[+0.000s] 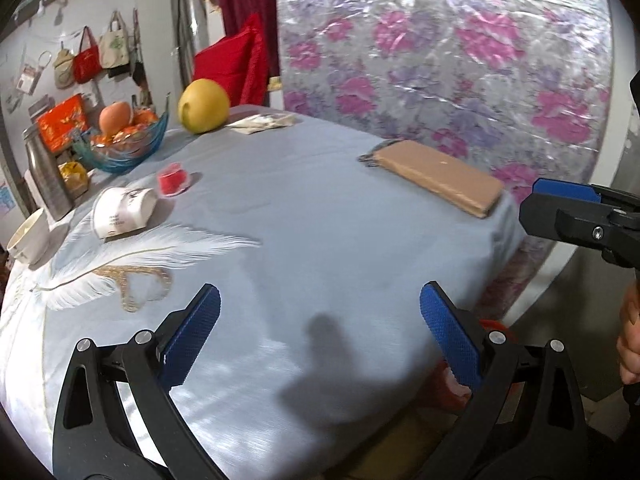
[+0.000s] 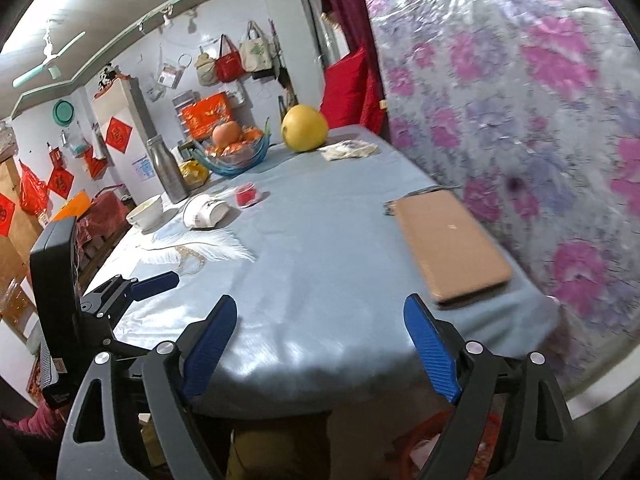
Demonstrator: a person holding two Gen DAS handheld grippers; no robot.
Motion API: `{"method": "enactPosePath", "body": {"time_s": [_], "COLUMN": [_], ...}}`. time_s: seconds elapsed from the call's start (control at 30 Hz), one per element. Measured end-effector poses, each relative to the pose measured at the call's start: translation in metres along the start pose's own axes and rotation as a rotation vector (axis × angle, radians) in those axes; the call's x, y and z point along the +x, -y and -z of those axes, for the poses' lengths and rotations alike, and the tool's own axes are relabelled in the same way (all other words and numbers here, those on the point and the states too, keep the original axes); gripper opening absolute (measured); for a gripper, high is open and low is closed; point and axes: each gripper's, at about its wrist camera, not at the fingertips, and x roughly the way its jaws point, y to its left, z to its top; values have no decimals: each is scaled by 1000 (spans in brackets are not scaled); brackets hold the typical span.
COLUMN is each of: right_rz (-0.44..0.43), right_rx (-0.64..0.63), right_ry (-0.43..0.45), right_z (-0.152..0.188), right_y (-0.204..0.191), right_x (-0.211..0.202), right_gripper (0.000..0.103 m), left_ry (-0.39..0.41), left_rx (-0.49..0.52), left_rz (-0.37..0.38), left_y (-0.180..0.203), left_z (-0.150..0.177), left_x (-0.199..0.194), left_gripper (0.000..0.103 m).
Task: Collect trash
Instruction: 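Move both tools back over the table toward the paper cup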
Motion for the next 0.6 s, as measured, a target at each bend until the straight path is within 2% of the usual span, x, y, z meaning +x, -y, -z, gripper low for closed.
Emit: {"method": "enactPosePath", "body": {"time_s": [0.37, 0.6], "right_rz": [-90, -120], "right_rx": [6, 39], "right_ry": [-65, -101], "right_z": [-26, -38], "right_y": [-28, -31], "right_x": [81, 123], "right_gripper": [84, 84], "left_ry": [-63, -98], "left_rx": [-37, -104], "left_rz": [-105, -221], "left_y": [-68, -132], "left_z": [-15, -30], "left_x": [30, 46], "left_gripper": [96, 96]}}
